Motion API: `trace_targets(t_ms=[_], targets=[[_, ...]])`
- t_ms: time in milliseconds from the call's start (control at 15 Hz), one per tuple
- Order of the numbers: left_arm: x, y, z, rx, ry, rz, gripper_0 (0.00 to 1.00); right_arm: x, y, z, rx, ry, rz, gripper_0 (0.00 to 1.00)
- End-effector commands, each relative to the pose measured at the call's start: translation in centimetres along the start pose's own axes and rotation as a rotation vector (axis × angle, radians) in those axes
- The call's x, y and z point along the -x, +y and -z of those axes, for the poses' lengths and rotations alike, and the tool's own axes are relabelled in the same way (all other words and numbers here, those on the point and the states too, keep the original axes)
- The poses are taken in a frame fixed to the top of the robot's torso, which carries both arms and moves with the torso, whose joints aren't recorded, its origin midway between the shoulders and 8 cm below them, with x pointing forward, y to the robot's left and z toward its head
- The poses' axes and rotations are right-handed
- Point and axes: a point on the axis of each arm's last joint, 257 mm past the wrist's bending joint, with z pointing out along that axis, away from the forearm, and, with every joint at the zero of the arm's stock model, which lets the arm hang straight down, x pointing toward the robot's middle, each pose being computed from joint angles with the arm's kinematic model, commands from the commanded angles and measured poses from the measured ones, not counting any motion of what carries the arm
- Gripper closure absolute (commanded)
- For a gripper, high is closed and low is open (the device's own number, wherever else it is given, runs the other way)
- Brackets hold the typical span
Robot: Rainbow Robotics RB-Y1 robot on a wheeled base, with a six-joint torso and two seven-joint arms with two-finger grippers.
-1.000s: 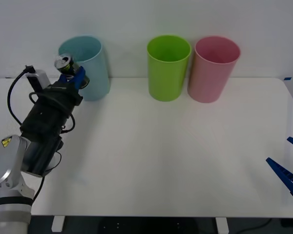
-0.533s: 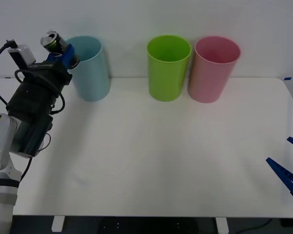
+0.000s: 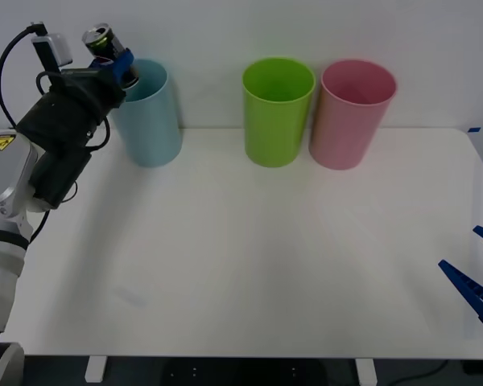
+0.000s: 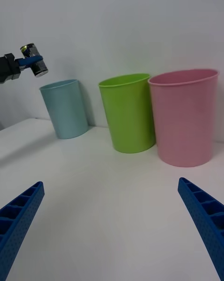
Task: Grasp the object on the table and drop it into the matching bin: aluminum can to the light blue bin, PET bottle to the pink bin.
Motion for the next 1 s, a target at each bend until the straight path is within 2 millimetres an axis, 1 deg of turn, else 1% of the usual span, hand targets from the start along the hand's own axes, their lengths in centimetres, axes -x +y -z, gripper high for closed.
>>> trace_targets(t_ms=[67,600,800,1000], targets=[[-0.4,0.4,-2.0,0.009,0.036,-0.032,1.00,0.0,0.0,0.0,0.000,0.000,0.000,0.00],[-0.6,1.3,-6.1,0.040,0.110,-0.098,1.00,0.0,0.0,0.0,0.000,0.000,0.000,0.00],[-0.5,2.1,-7.0,0.062,0.132,-0.118,1.00,0.0,0.0,0.0,0.000,0.000,0.000,0.00],[-0.4,2.5,-7.4,0.077,0.140,-0.128,1.00,0.0,0.0,0.0,0.000,0.000,0.000,0.00]])
